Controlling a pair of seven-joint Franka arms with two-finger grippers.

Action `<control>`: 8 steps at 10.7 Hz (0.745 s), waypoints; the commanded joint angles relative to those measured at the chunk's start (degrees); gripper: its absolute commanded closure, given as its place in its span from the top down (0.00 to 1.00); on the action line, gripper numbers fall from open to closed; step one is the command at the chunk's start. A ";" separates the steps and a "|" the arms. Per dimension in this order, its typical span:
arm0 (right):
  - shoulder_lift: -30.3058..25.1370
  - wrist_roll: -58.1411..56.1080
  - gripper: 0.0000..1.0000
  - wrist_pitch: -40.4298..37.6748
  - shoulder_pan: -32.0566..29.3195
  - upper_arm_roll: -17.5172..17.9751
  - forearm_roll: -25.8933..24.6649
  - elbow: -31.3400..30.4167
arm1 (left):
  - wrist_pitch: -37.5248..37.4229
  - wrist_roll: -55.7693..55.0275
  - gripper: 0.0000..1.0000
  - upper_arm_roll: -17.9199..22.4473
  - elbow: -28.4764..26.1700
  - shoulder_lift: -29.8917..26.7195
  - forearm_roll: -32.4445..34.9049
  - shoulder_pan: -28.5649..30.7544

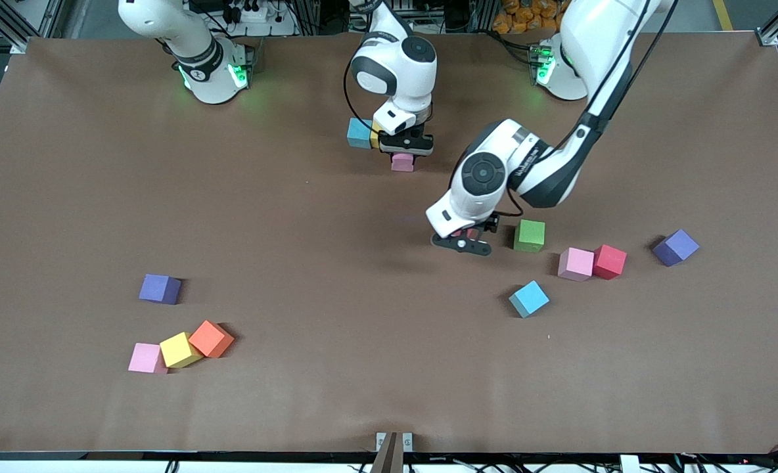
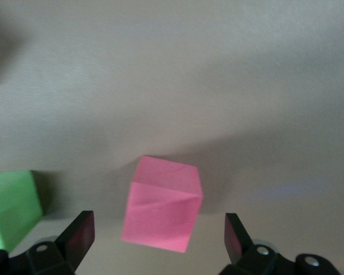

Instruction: Form number 2 with 11 blocks

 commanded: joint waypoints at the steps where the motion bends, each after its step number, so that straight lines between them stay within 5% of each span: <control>1: -0.02 2.73 0.19 0.81 2.02 -0.95 -1.63 -0.82 | 0.65 -0.94 1.00 -0.04 -0.34 1.18 3.27 -0.68; 4: 0.25 3.44 0.21 0.90 2.12 -0.86 -1.63 -0.73 | 0.65 -1.03 1.00 -0.83 -1.58 1.71 5.39 -0.77; 5: 0.25 3.44 0.43 0.81 1.94 -0.86 -1.63 -0.73 | 0.74 -1.03 1.00 -1.01 -1.67 1.71 5.39 -0.77; 6: 0.25 3.44 0.95 0.81 1.68 -0.86 -1.63 -0.64 | 1.52 -1.03 1.00 -1.10 -2.10 1.79 5.39 -0.77; 8: -0.10 3.00 1.00 0.38 1.06 -0.95 -1.63 -0.38 | 5.29 -1.03 1.00 -1.10 -4.73 1.79 5.92 -0.68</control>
